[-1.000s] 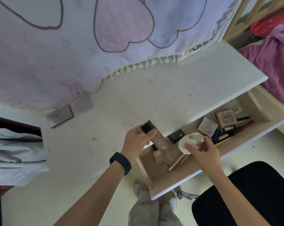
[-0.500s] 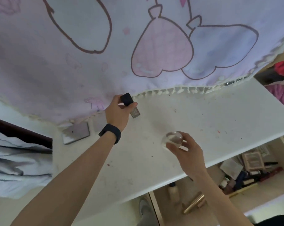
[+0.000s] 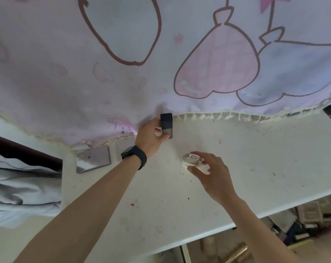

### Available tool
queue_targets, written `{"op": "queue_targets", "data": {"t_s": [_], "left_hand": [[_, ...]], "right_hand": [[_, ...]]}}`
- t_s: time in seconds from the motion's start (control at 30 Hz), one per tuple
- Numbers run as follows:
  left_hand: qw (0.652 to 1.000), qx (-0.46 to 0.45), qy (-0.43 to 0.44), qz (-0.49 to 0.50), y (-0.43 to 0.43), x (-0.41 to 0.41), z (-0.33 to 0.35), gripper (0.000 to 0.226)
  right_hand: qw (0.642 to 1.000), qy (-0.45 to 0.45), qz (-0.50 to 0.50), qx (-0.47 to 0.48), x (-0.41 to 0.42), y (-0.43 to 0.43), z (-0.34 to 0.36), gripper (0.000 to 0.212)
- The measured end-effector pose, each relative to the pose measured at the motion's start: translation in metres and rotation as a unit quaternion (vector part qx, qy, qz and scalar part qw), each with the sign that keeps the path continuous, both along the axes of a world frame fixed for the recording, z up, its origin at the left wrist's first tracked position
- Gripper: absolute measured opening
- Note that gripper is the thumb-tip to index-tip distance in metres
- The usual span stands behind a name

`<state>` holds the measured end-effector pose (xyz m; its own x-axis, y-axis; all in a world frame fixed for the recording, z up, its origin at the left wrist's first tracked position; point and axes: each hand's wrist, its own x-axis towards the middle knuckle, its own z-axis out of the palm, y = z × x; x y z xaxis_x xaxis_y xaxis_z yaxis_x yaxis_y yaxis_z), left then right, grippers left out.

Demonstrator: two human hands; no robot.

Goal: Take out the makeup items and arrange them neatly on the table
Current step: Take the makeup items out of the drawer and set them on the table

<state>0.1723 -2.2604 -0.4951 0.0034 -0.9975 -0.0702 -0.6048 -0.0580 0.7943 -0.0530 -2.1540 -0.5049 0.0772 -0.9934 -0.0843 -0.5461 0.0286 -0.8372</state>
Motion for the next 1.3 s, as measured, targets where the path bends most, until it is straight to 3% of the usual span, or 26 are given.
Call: {"op": "queue_targets", "data": {"t_s": [0.23, 0.57, 0.97, 1.13, 1.3], "left_hand": [[0.998, -0.017, -0.049, -0.027, 0.001, 0.006, -0.018, 0.035], [0.99, -0.02, -0.124, -0.066, -0.005, 0.013, -0.017, 0.03], [0.991, -0.008, -0.118, -0.064, -0.002, 0.01, -0.01, 0.025], [0.99, 0.007, -0.124, -0.073, 0.0, 0.012, -0.007, 0.034], [0.997, 0.03, -0.045, 0.047, 0.034, 0.013, 0.007, 0.044]], "right_hand": [[0.998, -0.052, -0.005, 0.03, 0.025, -0.028, -0.005, 0.041], [0.997, -0.031, 0.054, 0.042, 0.049, -0.068, -0.013, 0.038], [0.995, 0.0, 0.089, 0.045, 0.044, -0.07, -0.011, 0.04], [0.994, -0.039, 0.063, 0.086, 0.043, -0.064, -0.009, 0.063], [0.984, -0.123, -0.028, 0.125, 0.025, -0.016, 0.002, 0.063]]}}
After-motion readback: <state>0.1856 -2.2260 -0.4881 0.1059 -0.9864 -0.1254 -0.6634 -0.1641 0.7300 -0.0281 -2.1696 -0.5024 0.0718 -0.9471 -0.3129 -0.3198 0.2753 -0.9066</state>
